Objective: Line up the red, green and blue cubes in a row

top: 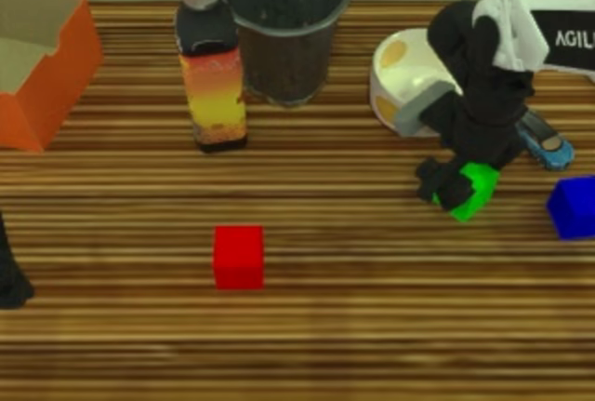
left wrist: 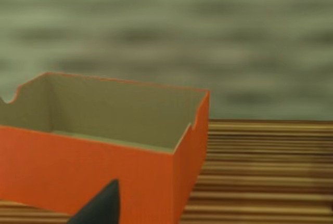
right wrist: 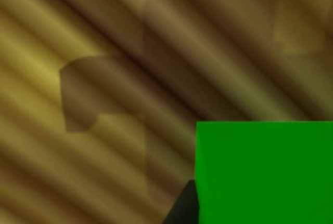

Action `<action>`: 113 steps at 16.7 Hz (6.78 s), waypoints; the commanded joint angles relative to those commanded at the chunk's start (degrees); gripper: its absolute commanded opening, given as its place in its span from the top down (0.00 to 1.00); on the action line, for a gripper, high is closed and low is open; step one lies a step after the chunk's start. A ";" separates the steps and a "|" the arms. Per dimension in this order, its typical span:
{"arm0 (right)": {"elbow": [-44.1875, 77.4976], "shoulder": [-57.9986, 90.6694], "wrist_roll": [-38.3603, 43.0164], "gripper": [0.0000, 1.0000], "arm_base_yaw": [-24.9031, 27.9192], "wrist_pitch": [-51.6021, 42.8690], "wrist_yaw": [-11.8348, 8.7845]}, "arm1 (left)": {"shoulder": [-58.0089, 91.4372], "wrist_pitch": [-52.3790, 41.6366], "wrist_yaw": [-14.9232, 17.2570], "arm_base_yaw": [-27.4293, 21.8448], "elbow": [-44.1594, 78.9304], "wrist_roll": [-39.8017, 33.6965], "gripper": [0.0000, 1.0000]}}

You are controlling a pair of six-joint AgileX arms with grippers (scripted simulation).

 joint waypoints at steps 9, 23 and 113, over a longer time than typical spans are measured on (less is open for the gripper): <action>0.20 -0.21 0.00 1.00 -0.09 -0.25 0.04 | 0.00 0.00 0.00 0.00 0.00 0.00 0.00; 8.53 -4.60 0.77 1.00 0.44 -13.21 -0.03 | 0.00 0.00 0.00 0.00 0.00 0.00 0.00; -9.89 -17.88 19.34 0.00 -15.33 -8.07 -0.16 | 0.00 0.00 0.00 0.00 0.00 0.00 0.00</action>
